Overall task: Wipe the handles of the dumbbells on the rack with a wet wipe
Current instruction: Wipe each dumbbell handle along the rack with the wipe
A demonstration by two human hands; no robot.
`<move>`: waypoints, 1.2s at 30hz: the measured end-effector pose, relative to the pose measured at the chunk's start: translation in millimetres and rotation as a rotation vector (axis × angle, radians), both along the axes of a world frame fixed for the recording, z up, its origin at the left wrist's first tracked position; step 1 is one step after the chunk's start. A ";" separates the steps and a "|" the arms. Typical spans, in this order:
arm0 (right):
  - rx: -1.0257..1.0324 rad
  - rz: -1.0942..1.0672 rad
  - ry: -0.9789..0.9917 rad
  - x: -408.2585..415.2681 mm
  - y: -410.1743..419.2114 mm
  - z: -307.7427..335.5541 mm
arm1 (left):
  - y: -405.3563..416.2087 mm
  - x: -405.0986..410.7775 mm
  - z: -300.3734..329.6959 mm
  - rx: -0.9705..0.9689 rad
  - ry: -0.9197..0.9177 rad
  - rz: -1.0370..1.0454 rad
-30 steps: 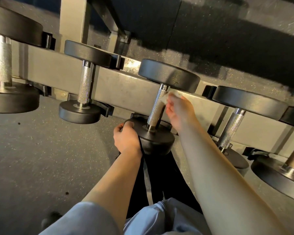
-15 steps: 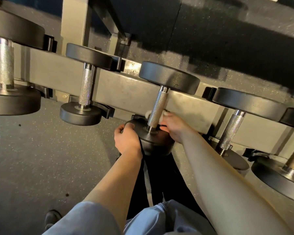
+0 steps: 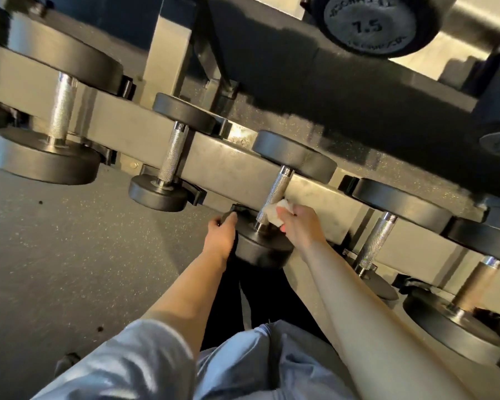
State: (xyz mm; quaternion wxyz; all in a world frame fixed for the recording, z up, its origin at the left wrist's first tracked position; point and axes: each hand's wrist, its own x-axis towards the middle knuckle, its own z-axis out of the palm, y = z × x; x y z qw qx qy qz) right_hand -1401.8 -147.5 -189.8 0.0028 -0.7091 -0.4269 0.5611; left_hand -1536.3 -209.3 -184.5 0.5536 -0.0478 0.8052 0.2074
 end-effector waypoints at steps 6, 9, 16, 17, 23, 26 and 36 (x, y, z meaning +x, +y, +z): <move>0.005 -0.076 0.082 -28.1 17.3 31.6 | -25.2 -65.6 61.2 0.116 0.110 0.071; -0.009 -0.094 0.115 -61.7 19.7 36.6 | -35.4 -101.7 83.5 0.148 0.174 0.194; -0.134 -0.394 0.265 -142.2 30.3 37.9 | -37.8 -151.1 94.0 0.191 0.224 0.200; -0.141 -0.415 0.253 -151.9 35.4 34.5 | -36.8 -156.4 91.9 0.189 0.220 0.173; -0.162 -0.603 0.230 -207.2 64.7 30.0 | -18.9 -197.3 76.7 0.161 0.169 -0.154; -0.145 -0.600 0.180 -241.2 68.2 23.8 | 3.6 -236.9 68.2 0.165 0.124 -0.317; -0.065 -0.903 -0.027 -295.5 73.4 13.6 | 45.0 -277.2 52.2 0.110 0.018 -0.685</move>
